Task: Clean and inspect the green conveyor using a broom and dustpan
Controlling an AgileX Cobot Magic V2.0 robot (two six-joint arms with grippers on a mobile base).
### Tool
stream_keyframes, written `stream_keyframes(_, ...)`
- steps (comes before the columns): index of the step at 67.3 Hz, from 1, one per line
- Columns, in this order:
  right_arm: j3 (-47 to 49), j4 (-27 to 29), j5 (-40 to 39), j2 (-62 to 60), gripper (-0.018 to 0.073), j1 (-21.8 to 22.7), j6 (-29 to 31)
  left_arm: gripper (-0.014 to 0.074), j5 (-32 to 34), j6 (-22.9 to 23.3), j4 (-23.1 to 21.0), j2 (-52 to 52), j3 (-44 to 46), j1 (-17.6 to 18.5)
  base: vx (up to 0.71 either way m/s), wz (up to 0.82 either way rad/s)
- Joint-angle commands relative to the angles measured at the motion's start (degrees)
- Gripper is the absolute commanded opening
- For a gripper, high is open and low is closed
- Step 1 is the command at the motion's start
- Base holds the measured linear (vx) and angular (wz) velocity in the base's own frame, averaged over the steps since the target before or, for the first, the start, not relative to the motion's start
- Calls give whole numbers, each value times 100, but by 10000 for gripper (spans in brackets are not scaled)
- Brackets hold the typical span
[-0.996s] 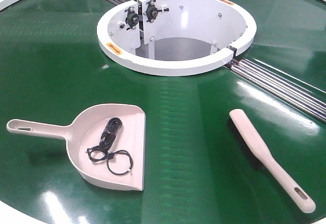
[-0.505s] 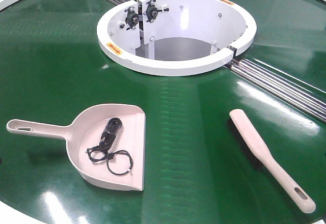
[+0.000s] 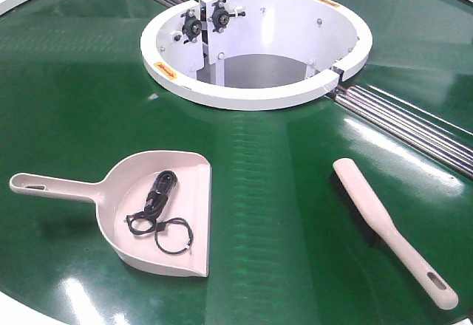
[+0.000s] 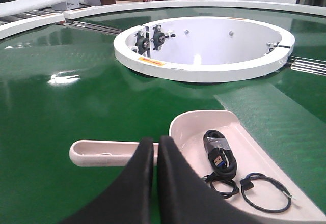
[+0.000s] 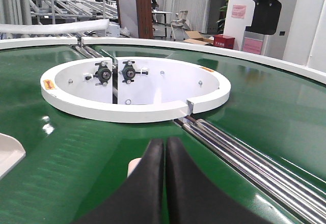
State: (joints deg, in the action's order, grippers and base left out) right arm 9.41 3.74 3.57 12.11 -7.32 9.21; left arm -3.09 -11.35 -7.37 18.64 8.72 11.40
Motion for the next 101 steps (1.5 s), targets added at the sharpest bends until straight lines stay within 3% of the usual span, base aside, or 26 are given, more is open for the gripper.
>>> stream_keyframes(1, 156, -2, -435, 48, -9, 16, 9, -8, 452, 53, -33, 37, 141, 32, 0, 0)
stream_keyframes(26, 156, -2, -441, 48, -10, 16, 9, -8, 508, 53, -22, -8, 8, 26, 0, 0)
stream_keyframes(32, 156, -2, -441, 48, -10, 16, 9, -8, 500, 79, 208, -94, -175, 26, 0, 0)
stream_keyframes(45, 156, -2, -441, 48, -10, 16, 9, -8, 567, 971, 881, -831, -753, 21, 0, 0)
stream_keyframes(53, 156, -2, -441, 48, -10, 16, 9, -8, 679, 1039, 808, -1429, -1217, -21, 0, 0)
stream_keyframes(61, 156, -2, -432, 48, -10, 16, 9, -8, 211, 1135, 810, -2078, -1206, -75, 0, 0)
stream_keyframes(101, 156, -2, -432, 48, -10, 16, 9, -8, 278, 1135, 818, -2022, -1206, -112, 0, 0)
